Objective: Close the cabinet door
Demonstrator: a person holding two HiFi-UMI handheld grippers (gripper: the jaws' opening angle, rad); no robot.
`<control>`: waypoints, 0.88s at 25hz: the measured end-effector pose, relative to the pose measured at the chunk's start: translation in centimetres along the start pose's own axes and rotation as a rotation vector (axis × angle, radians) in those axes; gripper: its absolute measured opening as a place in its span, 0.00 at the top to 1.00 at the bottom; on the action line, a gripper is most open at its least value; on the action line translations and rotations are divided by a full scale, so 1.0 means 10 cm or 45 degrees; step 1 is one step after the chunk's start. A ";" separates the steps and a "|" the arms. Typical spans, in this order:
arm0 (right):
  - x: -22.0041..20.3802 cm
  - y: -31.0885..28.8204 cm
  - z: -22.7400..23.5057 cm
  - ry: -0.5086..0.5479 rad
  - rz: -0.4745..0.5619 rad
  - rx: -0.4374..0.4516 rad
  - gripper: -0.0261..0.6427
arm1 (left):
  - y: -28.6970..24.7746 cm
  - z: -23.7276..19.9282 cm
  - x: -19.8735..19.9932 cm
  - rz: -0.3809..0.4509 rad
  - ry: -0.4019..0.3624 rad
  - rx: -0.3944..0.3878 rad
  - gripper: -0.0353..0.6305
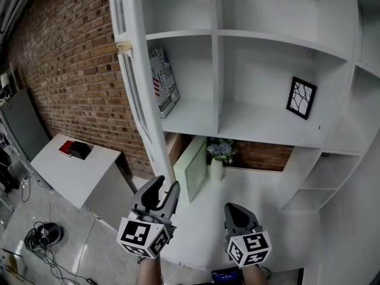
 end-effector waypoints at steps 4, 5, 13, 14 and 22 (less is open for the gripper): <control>0.01 0.00 0.06 0.005 -0.003 0.015 0.96 | -0.05 0.04 -0.01 0.004 -0.005 0.012 0.71; 0.01 0.00 0.08 0.007 -0.003 0.018 0.96 | -0.06 0.04 -0.02 0.004 -0.007 0.012 0.71; 0.00 0.00 0.27 0.016 -0.007 0.044 0.96 | -0.24 0.12 -0.09 0.030 -0.011 0.029 0.71; -0.01 0.00 0.29 0.013 -0.007 0.048 0.96 | -0.27 0.14 -0.10 0.028 -0.006 0.035 0.71; -0.01 -0.03 0.41 0.013 0.003 0.067 0.96 | -0.45 0.21 -0.21 0.010 0.011 0.008 0.71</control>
Point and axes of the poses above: the fingertips, and each gripper's own axes: y backward along the fingers, z to its right, x out of its top, the point moved 3 cm from there along y, backward along the fingers, and after that the axes turned 14 degrees about z, right-handed, at the moved point
